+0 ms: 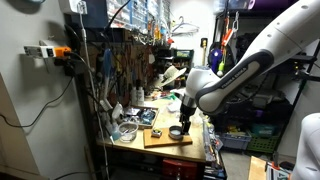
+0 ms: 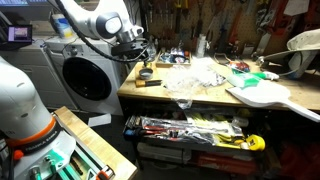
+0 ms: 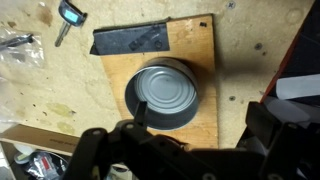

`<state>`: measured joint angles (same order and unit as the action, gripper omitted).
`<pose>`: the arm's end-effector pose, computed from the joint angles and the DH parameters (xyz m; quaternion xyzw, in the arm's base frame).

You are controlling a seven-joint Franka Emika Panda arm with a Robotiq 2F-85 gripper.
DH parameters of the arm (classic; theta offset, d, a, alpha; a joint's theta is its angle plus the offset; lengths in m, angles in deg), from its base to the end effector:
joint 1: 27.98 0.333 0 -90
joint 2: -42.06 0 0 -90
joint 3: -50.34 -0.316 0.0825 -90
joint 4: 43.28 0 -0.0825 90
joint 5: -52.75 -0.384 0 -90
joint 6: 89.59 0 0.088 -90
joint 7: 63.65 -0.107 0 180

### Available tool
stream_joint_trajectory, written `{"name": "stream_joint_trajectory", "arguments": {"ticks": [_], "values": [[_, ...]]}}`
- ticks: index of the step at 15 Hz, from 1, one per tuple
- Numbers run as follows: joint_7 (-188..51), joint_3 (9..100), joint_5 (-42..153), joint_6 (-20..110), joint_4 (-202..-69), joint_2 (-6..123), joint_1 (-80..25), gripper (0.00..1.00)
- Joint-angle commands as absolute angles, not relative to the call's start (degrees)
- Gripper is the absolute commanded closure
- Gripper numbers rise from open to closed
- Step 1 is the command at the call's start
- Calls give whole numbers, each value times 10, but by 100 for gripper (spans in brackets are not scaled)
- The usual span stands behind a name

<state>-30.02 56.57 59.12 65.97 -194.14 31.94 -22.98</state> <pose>0.4448 -0.0048 0.3320 0.9380 0.3213 0.1169 0.0574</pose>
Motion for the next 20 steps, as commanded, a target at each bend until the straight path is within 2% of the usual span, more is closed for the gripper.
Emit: {"name": "stream_joint_trajectory", "arguments": {"ticks": [1, 2, 4, 10, 13, 20], "values": [[-187, 580, 489, 677, -1928, 361, -203, 1], [-157, 577, 461, 675, -1925, 365, -203, 23], [-122, 569, 428, 668, -1915, 376, -210, 30], [-80, 555, 390, 654, -1889, 400, -229, 79], [-72, 550, 380, 635, -1877, 413, -237, 99], [-107, 542, 414, 582, -1851, 427, -261, 99]]}}
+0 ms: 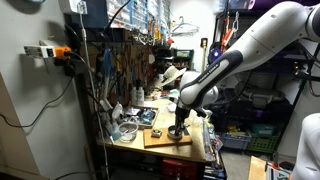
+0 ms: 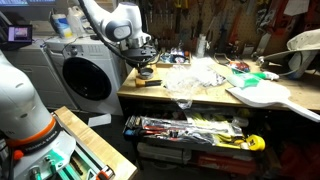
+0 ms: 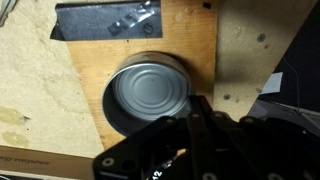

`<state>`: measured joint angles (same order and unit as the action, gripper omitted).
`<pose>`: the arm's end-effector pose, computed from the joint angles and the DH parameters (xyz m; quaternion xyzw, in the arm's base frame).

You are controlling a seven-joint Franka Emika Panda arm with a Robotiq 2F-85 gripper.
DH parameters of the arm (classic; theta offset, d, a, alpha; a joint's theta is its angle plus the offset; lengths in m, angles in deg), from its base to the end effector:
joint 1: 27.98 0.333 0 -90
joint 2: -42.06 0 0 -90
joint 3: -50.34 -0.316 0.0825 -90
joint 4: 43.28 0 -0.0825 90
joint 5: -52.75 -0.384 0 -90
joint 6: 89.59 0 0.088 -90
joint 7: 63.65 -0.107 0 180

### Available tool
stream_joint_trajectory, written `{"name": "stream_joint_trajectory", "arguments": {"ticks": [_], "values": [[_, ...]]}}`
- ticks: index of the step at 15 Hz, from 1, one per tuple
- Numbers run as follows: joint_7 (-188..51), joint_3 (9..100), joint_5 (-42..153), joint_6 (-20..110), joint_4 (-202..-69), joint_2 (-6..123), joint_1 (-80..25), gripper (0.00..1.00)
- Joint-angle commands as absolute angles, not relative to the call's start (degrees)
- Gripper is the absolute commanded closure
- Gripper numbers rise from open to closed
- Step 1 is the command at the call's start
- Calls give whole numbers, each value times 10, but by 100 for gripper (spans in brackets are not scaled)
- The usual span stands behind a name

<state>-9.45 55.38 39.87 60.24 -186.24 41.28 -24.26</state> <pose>0.4796 -0.0160 0.3026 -0.9292 -0.3582 -0.0881 0.0252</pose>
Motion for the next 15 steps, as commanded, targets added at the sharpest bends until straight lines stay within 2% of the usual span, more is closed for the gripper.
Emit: {"name": "stream_joint_trajectory", "arguments": {"ticks": [1, 4, 7, 12, 15], "values": [[-108, 541, 429, 591, -1854, 425, -264, 99], [-131, 544, 563, 621, -1883, 386, -278, 99], [-85, 557, 660, 580, -1895, 342, -301, 99], [121, 609, 660, 628, -1901, 293, -322, 99], [246, 702, 606, 638, -1887, 271, -242, 99]]}}
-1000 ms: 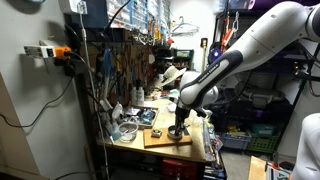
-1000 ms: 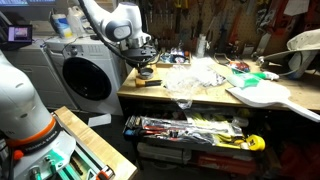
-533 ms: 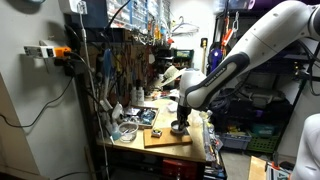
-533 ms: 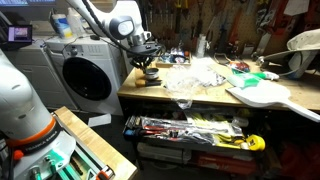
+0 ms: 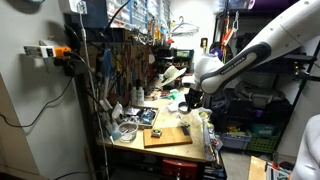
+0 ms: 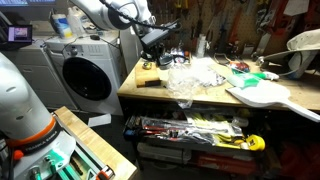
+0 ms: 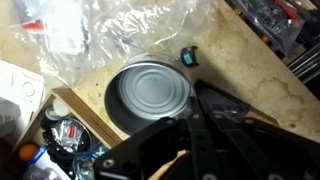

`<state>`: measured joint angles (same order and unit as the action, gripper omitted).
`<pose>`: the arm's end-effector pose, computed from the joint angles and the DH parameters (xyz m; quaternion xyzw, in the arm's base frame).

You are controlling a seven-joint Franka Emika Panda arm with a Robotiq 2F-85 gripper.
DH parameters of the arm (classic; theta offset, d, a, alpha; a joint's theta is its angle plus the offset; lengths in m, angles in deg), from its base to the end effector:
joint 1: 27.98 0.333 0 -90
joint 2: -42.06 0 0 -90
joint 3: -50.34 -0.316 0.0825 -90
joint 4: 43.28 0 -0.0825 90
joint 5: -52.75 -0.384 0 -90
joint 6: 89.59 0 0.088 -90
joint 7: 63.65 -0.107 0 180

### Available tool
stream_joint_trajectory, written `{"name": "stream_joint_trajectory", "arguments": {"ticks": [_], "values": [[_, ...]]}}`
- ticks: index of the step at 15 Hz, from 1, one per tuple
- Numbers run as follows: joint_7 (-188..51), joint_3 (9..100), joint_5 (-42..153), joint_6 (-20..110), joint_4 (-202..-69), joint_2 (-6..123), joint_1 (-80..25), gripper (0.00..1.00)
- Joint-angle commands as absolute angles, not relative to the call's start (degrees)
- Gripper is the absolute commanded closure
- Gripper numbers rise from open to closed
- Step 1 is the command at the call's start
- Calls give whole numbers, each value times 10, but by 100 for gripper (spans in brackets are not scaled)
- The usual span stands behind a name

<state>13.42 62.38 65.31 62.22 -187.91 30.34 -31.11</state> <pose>0.4568 -0.1179 0.3831 0.7981 0.5782 0.0802 0.1490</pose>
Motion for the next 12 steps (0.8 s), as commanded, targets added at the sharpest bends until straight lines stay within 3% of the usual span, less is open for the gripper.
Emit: {"name": "stream_joint_trajectory", "arguments": {"ticks": [1, 2, 12], "values": [[287, 740, 564, 633, -1878, 262, -206, 99], [217, 657, 608, 631, -1876, 288, -289, 99], [241, 653, 593, 619, -1858, 297, -291, 99]]}}
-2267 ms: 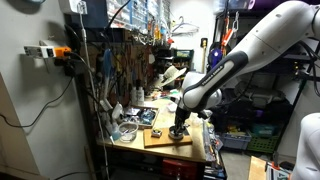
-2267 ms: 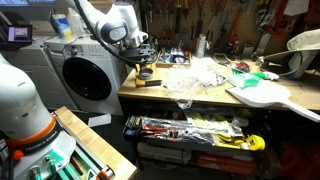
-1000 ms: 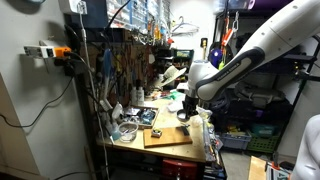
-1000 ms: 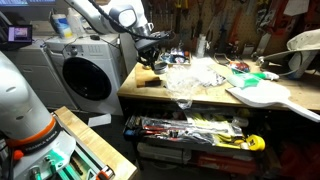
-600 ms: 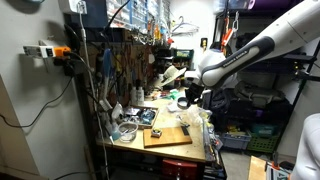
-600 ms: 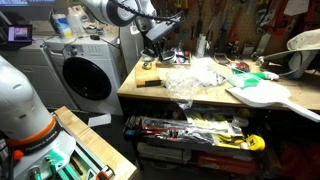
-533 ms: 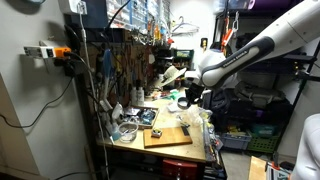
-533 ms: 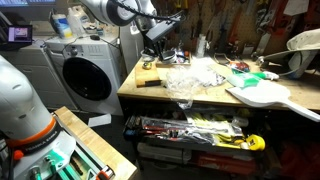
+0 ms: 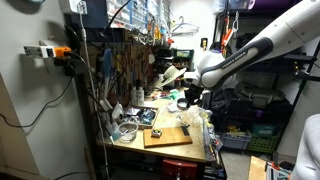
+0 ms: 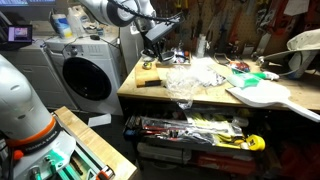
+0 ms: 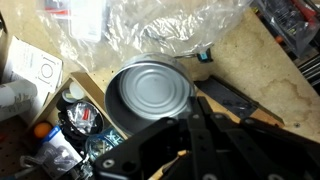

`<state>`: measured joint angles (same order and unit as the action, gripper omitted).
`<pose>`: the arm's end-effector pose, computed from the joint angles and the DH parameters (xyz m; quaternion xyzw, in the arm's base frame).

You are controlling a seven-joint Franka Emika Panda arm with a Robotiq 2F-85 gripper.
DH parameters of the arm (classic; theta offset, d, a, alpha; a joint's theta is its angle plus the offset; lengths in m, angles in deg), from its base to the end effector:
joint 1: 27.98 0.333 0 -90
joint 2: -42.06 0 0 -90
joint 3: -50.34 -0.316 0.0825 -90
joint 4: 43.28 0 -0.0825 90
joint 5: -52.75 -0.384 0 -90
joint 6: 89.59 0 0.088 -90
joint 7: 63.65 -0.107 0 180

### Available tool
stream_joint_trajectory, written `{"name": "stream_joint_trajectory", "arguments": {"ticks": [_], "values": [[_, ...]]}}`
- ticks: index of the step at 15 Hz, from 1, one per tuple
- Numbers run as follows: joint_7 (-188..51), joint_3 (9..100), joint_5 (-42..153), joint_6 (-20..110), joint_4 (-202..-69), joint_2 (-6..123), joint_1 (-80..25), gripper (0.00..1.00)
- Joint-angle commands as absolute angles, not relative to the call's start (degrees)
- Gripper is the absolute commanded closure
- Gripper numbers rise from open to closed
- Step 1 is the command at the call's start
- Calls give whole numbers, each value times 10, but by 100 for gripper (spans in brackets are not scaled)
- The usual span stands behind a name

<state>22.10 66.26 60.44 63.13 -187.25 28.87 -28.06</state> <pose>0.4573 -0.1280 0.4006 0.7760 0.6023 0.1105 0.1516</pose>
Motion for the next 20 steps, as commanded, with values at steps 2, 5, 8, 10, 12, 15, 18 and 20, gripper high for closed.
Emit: {"name": "stream_joint_trajectory", "arguments": {"ticks": [2, 5, 8, 10, 12, 15, 18, 20], "values": [[322, 670, 545, 589, -1816, 323, -264, 99], [407, 662, 511, 530, -1728, 380, -266, 99], [502, 648, 460, 490, -1635, 442, -289, 99], [555, 635, 429, 485, -1580, 484, -308, 99], [579, 618, 410, 482, -1527, 533, -330, 99], [609, 583, 380, 500, -1470, 598, -367, 99], [643, 542, 355, 504, -1426, 650, -400, 99], [637, 528, 371, 503, -1393, 684, -409, 99]]}}
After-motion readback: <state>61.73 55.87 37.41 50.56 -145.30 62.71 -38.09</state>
